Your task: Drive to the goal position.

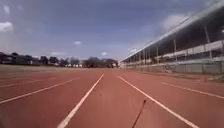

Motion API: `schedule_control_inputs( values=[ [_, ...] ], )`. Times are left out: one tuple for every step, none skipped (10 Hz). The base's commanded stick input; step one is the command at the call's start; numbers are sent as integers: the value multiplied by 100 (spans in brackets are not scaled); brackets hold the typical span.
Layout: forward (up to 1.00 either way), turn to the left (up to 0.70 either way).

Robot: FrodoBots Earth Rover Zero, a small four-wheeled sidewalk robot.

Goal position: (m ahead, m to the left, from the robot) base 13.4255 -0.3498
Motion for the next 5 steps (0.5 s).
schedule_control_inputs(
  values=[
    [70, 0],
    [70, 0],
    [70, 0],
    [70, 0],
    [70, 0]
  ],
)
